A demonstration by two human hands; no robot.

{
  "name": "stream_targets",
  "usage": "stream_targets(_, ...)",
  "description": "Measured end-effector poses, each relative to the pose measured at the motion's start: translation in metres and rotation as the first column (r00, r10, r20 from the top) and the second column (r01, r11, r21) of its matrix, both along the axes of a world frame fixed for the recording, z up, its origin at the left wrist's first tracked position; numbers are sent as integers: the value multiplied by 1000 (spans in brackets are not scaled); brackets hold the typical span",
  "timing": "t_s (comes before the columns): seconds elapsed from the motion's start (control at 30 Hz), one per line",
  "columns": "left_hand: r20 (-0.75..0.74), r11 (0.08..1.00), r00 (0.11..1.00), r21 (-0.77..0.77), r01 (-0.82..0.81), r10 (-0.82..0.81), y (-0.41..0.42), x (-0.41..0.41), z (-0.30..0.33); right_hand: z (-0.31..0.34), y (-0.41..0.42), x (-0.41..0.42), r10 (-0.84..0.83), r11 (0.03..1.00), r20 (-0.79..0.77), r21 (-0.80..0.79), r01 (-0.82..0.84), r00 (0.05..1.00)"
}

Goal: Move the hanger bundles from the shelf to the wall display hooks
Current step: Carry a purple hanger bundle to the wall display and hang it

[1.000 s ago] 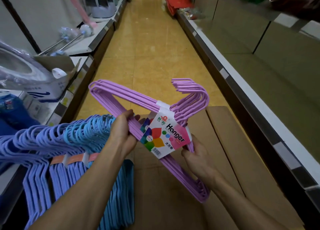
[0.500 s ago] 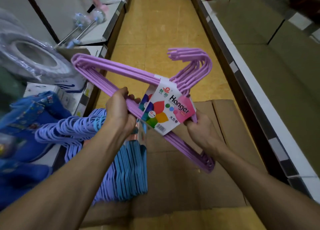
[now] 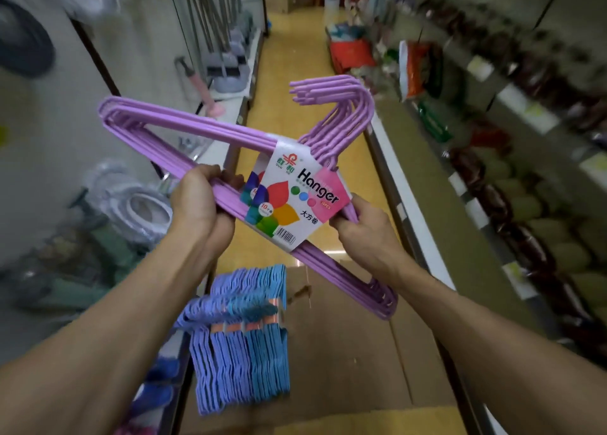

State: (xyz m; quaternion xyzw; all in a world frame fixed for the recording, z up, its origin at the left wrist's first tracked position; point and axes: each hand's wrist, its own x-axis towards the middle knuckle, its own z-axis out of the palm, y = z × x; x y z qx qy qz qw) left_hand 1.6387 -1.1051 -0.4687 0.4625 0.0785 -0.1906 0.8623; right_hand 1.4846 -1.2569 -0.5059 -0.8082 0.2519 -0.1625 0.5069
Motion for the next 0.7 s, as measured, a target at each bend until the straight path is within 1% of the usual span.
stream_targets(0.1, 80, 998, 996, 33, -46, 43, 14, -11, 107, 103, 10, -2, 33, 999, 17, -3, -33, 999)
stream_targets(0.2, 136, 999, 990, 10, -38, 37, 28, -18, 208, 200, 19, -4, 51, 998, 52, -23, -50, 997)
stream_targets(0.37, 261, 994, 961, 29, -107, 95, 53, -43, 346, 328, 38, -17, 58, 997, 111, -62, -51, 992)
stream_targets(0.47, 300, 993, 948, 7, -117, 109, 76, -66, 397, 380, 54, -34, 81, 993, 147, -97, -67, 986)
stream_targets(0.53, 326, 989, 935, 5, -147, 137, 94, -81, 419, 405, 64, -45, 121, 985, 172, -140, -97, 978)
stream_targets(0.6, 333, 982, 928, 35, -186, 164, 111, -96, 435, 424, 74, -55, 162, 977, 210, -170, -127, 964)
stream_targets(0.7, 361, 961, 908, 89, -261, 213, 131, -124, 455, 442, 85, -62, 222, 968, 229, -170, -186, 948)
